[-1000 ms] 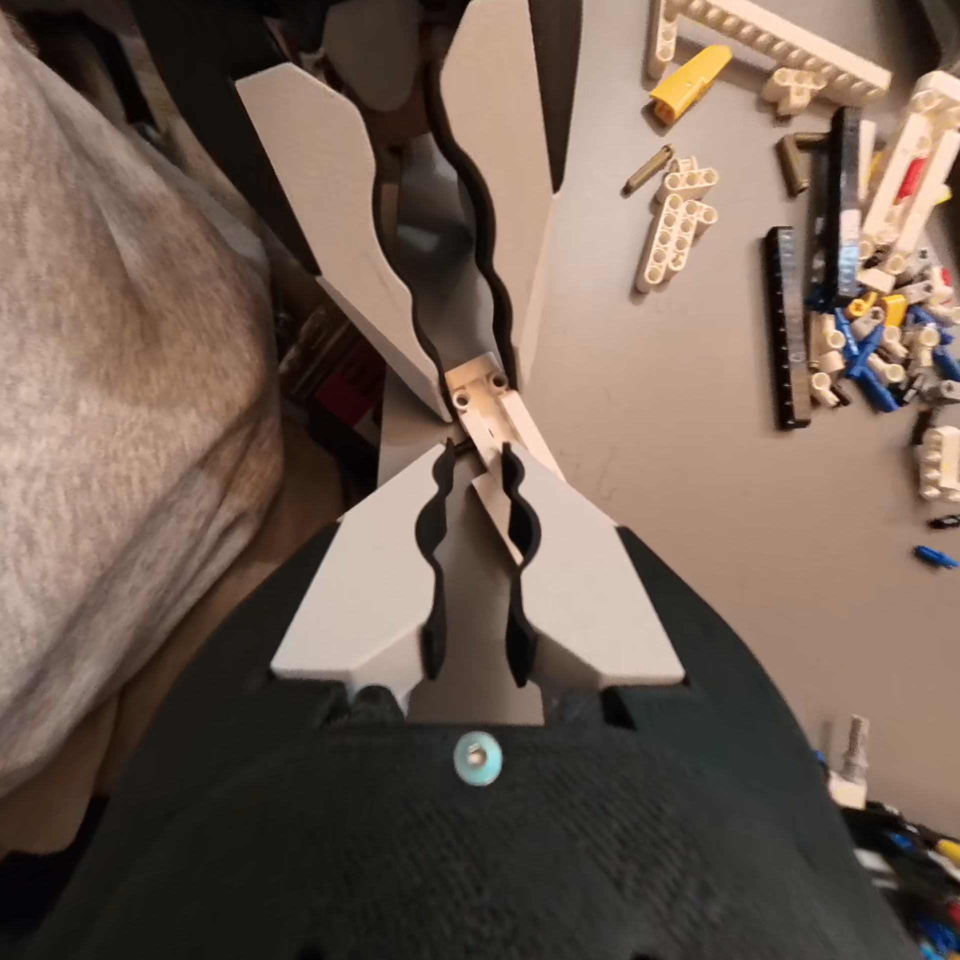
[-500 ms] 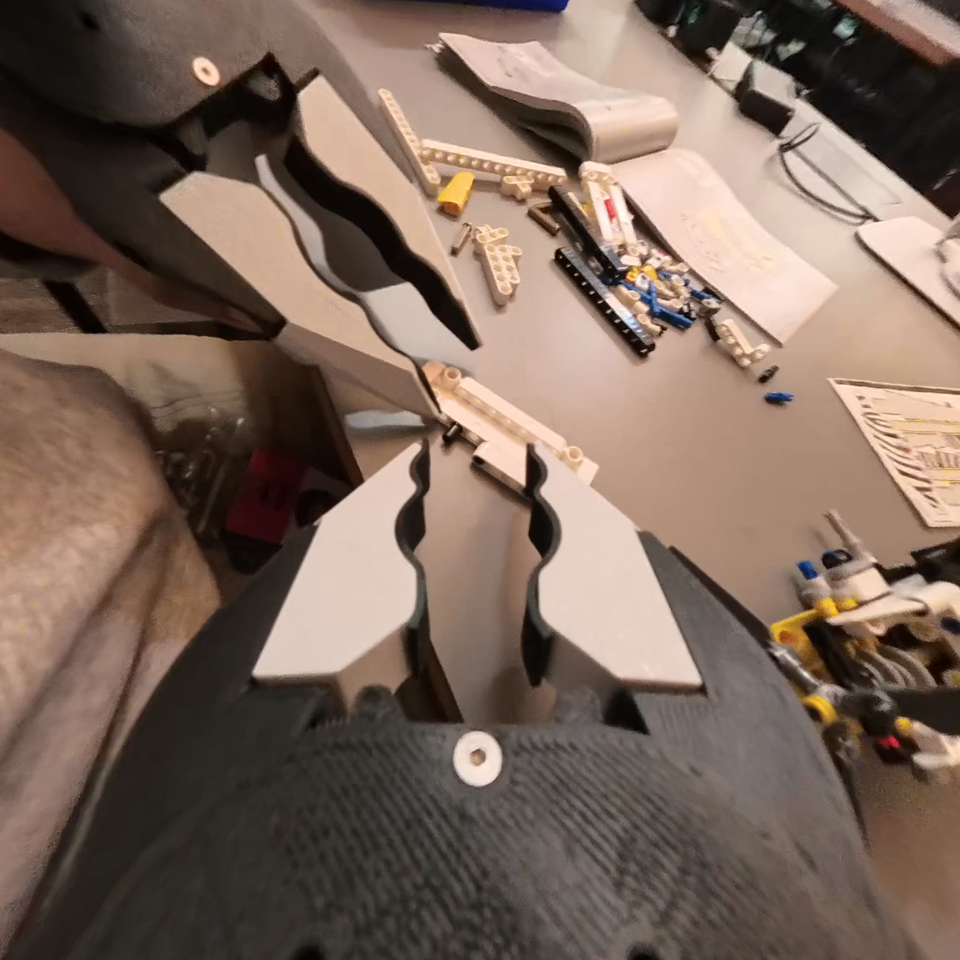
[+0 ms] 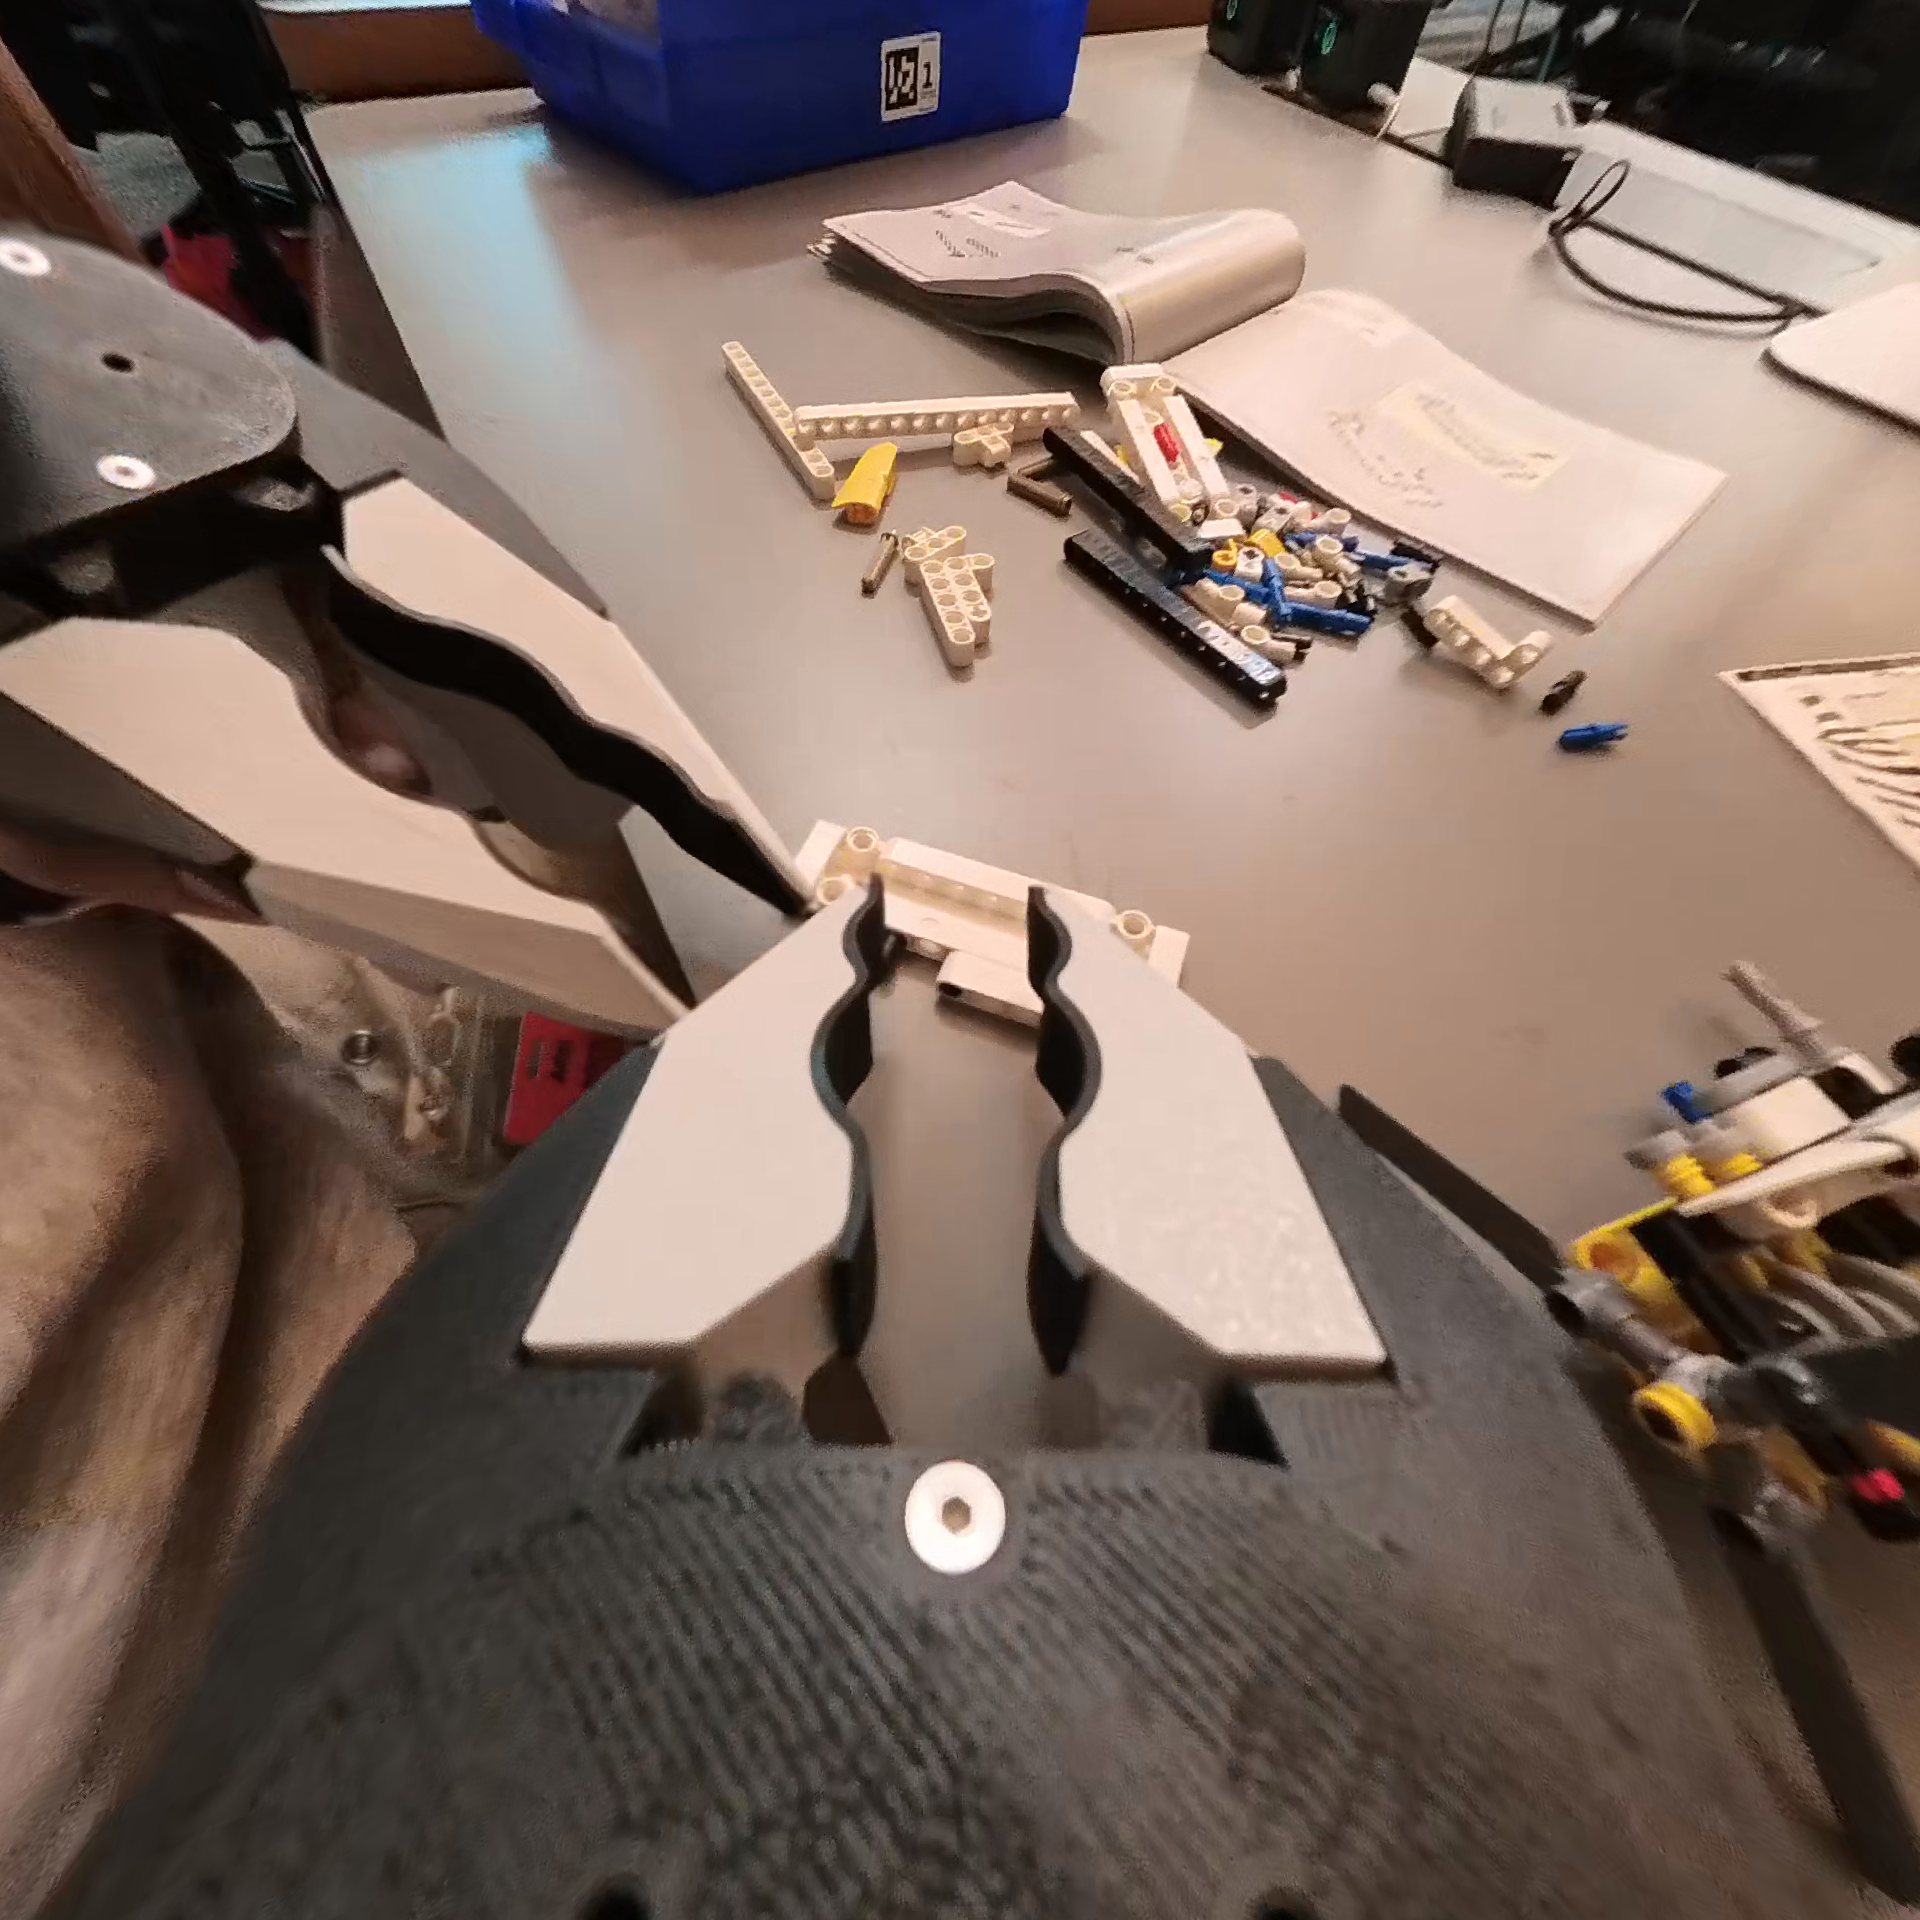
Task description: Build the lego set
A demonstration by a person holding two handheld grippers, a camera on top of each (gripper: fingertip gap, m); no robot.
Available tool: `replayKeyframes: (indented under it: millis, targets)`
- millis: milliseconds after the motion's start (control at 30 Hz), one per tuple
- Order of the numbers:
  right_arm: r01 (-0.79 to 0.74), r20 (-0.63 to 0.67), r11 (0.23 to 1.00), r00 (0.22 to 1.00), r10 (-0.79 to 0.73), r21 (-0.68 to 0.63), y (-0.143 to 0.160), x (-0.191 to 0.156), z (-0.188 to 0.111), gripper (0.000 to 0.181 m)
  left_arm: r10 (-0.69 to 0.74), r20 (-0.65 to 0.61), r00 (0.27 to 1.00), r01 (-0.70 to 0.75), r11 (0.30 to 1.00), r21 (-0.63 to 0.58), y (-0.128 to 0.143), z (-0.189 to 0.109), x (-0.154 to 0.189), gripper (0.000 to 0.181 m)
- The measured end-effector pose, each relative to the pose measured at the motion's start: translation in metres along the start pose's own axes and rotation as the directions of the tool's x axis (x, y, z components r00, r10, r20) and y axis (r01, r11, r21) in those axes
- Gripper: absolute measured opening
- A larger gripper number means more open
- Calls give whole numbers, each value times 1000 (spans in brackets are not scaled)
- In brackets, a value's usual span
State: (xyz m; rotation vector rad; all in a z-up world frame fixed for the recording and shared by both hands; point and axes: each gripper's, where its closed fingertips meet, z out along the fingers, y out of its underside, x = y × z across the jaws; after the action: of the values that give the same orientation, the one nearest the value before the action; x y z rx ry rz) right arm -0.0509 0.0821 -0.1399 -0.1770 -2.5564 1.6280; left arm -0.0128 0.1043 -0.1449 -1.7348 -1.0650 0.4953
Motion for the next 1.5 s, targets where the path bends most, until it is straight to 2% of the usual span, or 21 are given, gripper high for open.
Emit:
replayKeyframes:
  millis: [200, 267, 333, 433, 600, 733, 867, 967, 1267, 1400, 1433, 1500]
  targets:
    - [-43, 40, 999, 998, 43, 0, -1, -1, 0, 24, -108, -136, 985, 134, 971, 199, -25, -23, 5, 28]
    - [-36, 57, 999, 998, 35, 18, -3, -4, -1, 25, -57, -177, 983, 104, 957, 271, -27, -29, 5, 30]
    - [-5, 64, 999, 998, 2, 49, -6, -8, -3, 25, 3, -154, 988, 46, 950, 310, -22, -29, -2, 29]
    - [56, 54, 995, 997, -61, 78, -9, -14, -3, 25, 24, -121, 992, 15, 950, 311, -18, -23, -13, 29]
    - [144, 19, 983, 989, -147, 109, -12, -22, -1, 24, 25, -125, 992, 21, 933, 358, -21, -18, -9, 28]
    - [224, -79, 966, 973, -216, 126, -14, -20, -2, 21, 33, -86, 996, 3, 923, 384, -22, -18, -11, 27]
    - [302, -173, 946, 945, -279, 123, -14, -17, -3, 21, -22, -151, 988, 70, 944, 322, -17, -13, -6, 24]
    - [334, -221, 933, 928, -300, 136, -16, -16, -5, 19, -38, -147, 988, 84, 942, 325, -17, -13, -7, 25]
    - [371, -295, 912, 903, -312, 173, -21, -13, -10, 13, -91, -178, 980, 147, 931, 335, -26, -19, -4, 41]
    - [341, -264, 928, 918, -295, 148, -19, -12, -8, 15, -158, -185, 970, 217, 905, 365, -35, -26, -13, 55]
    - [320, -250, 936, 927, -279, 146, -18, -11, -8, 17, -165, -174, 971, 220, 903, 370, -35, -26, -16, 54]
    - [277, -245, 947, 941, -234, 161, -20, -7, -10, 17, -143, -233, 962, 218, 917, 335, -29, -25, -9, 19]
